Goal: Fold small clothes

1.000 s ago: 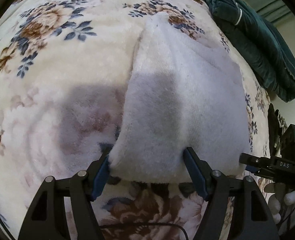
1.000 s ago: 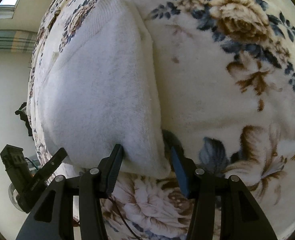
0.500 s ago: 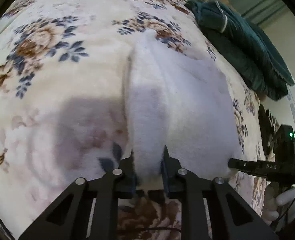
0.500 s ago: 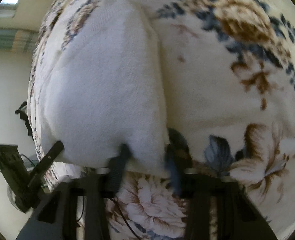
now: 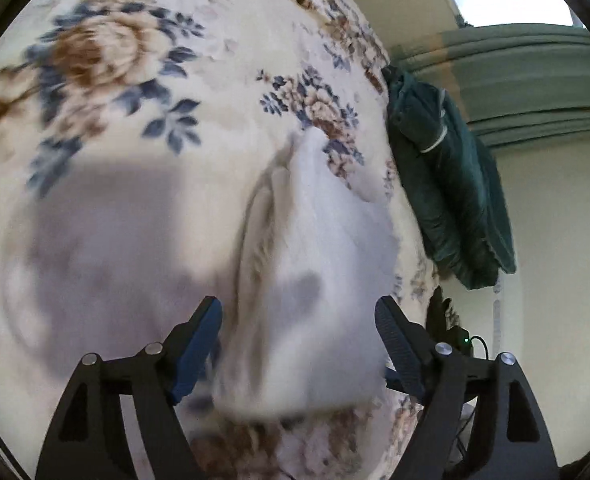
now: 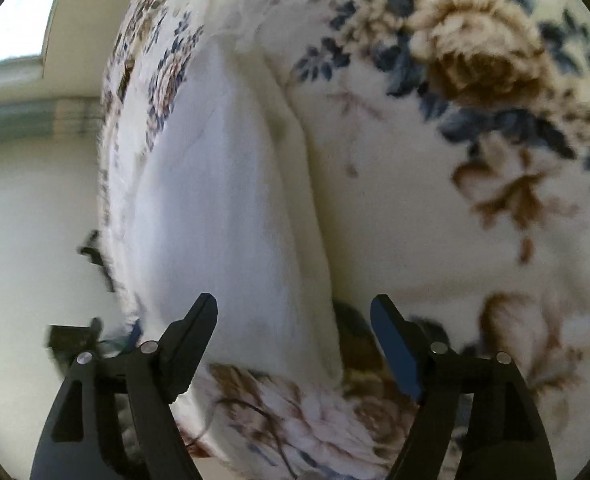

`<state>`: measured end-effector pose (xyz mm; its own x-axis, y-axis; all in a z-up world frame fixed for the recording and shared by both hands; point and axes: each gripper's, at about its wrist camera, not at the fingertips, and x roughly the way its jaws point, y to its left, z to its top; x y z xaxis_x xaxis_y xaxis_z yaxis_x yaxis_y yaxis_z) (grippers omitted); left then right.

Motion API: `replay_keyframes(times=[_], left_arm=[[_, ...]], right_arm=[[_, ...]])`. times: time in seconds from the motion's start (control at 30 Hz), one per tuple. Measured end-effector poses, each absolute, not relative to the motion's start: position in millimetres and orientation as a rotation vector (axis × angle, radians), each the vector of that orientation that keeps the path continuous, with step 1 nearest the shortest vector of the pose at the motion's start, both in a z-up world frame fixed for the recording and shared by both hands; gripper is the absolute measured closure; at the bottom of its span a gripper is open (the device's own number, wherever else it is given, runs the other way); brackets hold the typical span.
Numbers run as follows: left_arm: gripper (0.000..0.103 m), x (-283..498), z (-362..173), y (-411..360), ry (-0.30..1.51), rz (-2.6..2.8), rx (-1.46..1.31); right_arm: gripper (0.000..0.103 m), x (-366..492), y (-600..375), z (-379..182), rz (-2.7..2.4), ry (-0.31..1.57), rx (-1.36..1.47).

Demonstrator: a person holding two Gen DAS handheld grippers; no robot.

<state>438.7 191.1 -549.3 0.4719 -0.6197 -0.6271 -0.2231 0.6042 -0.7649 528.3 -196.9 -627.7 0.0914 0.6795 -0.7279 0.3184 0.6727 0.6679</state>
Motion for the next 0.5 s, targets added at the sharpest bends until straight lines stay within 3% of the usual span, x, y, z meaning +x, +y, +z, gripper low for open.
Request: replay_keyframes(times=[0.2, 0.33, 0.37, 0.4, 0.5], left_arm=[[0.026, 511, -620, 168, 1.253, -0.469, -1.015], [0.032, 520, -620, 156, 1.217, -0.528, -1.041], [0.055, 521, -617, 153, 1.209, -0.539, -1.034], [0.070, 521, -613, 151, 1.201, -0.538, -1.018], [0.072, 521, -596, 153, 1.150, -0.536, -1.006]], right_arm=[[0.022, 574, -186, -692, 0.530, 1.538, 1.124], [0.020, 590, -161, -697, 0.622, 1.558, 1.089], [0.026, 593, -154, -695, 0.627, 1.553, 1.050], [0.044, 595, -150, -692, 0.631, 1.549, 1.021], [0.061, 600, -145, -679, 0.615, 1.512, 0.979]])
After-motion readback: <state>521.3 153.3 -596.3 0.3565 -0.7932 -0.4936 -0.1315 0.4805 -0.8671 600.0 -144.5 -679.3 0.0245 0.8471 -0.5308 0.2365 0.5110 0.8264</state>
